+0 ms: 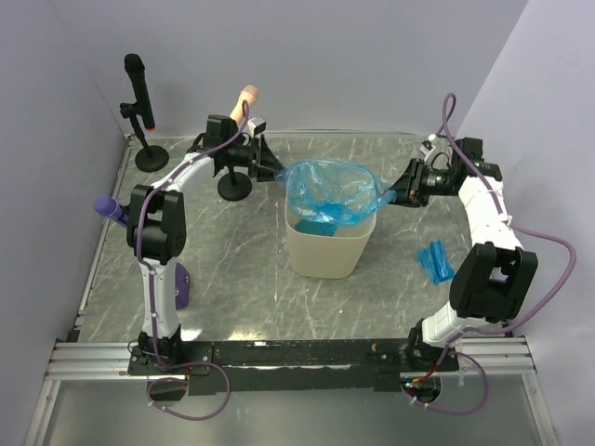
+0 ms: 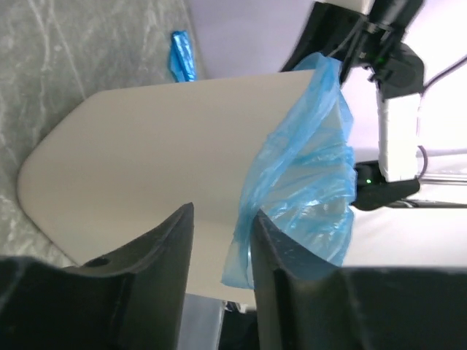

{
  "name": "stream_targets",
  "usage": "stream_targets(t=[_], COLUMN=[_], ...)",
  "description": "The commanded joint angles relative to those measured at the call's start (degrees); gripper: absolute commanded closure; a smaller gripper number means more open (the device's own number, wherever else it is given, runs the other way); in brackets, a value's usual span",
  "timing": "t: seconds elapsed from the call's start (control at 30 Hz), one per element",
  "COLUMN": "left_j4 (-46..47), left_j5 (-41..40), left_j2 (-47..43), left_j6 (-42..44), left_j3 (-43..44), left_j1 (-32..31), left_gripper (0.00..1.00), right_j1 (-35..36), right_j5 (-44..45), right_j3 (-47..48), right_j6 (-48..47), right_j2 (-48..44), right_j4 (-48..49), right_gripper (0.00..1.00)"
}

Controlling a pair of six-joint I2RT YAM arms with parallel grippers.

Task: Put the trash bags into the trash bin

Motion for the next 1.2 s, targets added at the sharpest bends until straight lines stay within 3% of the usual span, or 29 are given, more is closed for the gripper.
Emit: stream_targets(t=[0.0,0.1,0.23,0.33,0.53,0.63,0.77,0.83,1.0,1.17], left_j4=[4.4,-6.5,-20.5,-23.5,-29.8,-28.1,-16.5,-14.6,-14.3,-14.5], left_j5=[3.1,-3.5,-17.6,-24.9,-27.5,-28.1,-30.0,-31.2,-29.2,-29.6], left_j2=[-3.5,-5.9,-9.1,-12.7,-19.5,-27.0,-38.2,-39.1,-35.6,-32.3], left_j6=[-3.1,6.2,22.0,26.8,44.8,63.3,83.0,92.0,99.5,106.3], left_j3=[0.2,2.7,10.4,11.3,7.4,-1.4,-17.1,-19.8,-16.8,-14.4], left_j1=[0.0,0.8,2.5,3.8,4.3,4.3,4.1,3.6,2.5,-2.3], left_gripper=[0.55,0.51,0.43,0.36,0.34,0.31,0.26,0.26,0.27,0.27], right_j1=[-0.3,-0.6,-2.4,-3.9,-5.7,-5.7,-5.3,-5.3,-0.4,8.6], right_j5=[-3.3,-5.9,-8.5,-2.0,7.6,10.9,6.8,4.8,4.6,12.6], right_j3=[-4.6,-6.1,-2.8,2.2,8.4,9.5,4.1,1.3,-0.5,-0.1], right_j6=[5.6,9.4,8.6,1.1,-20.0,-29.4,-47.0,-54.7,-74.1,-78.9], right_j2=[-0.2,-0.1,-0.9,-2.4,-6.9,-9.1,-17.7,-21.7,-27.6,-27.4], right_j4=[3.7,4.1,2.4,-2.4,-8.3,-9.4,-6.8,-5.4,-8.9,-8.5], right_gripper=[0.59,0.45,0.36,0.34,0.31,0.31,0.31,0.31,0.30,0.29])
